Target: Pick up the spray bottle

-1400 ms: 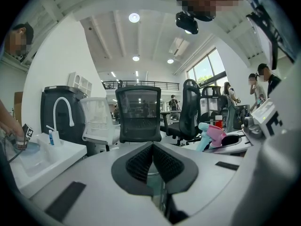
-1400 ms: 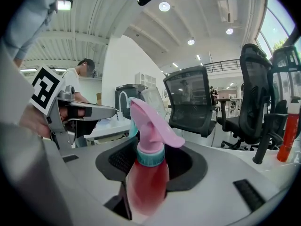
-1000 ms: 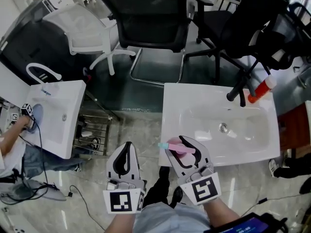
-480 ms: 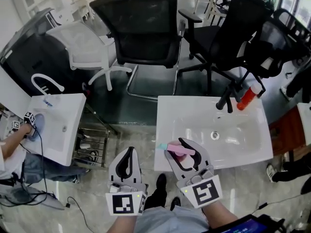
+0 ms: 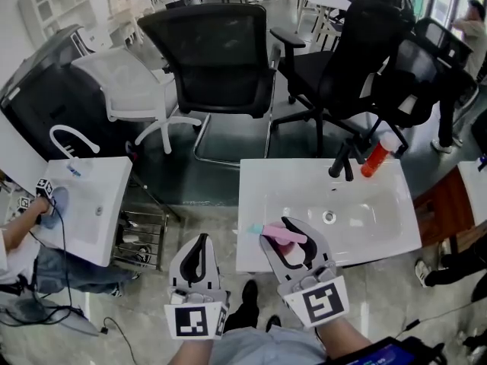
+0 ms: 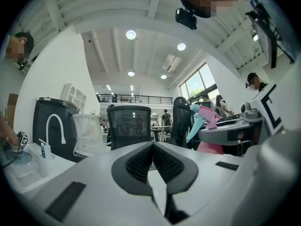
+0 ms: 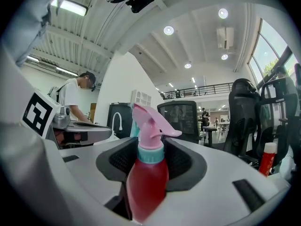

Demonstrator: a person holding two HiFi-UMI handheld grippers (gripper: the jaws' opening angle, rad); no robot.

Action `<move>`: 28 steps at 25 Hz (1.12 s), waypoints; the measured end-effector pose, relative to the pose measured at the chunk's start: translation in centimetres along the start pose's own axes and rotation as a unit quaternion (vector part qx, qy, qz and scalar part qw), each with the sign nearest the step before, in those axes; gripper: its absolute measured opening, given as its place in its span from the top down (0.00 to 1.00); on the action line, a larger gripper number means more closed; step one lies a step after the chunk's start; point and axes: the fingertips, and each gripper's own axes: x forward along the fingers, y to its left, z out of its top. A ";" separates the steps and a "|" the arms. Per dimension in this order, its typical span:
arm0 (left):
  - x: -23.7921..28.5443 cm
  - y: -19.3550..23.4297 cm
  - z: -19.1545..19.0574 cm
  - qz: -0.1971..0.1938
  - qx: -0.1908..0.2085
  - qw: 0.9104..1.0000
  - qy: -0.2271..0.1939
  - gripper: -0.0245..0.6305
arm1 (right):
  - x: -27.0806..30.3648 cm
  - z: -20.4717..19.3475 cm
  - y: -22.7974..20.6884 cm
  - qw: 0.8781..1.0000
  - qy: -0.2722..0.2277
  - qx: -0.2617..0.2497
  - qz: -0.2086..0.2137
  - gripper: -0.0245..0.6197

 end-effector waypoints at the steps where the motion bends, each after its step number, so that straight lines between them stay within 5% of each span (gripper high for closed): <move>1: -0.1 -0.1 0.1 -0.001 0.000 1.000 -0.001 0.94 | -0.1 0.1 0.0 1.000 -0.001 0.000 -0.002 0.67; 28: -0.5 -0.3 0.2 -0.005 0.000 1.000 -0.002 0.94 | -0.7 0.2 0.0 1.000 -0.005 0.006 -0.011 0.68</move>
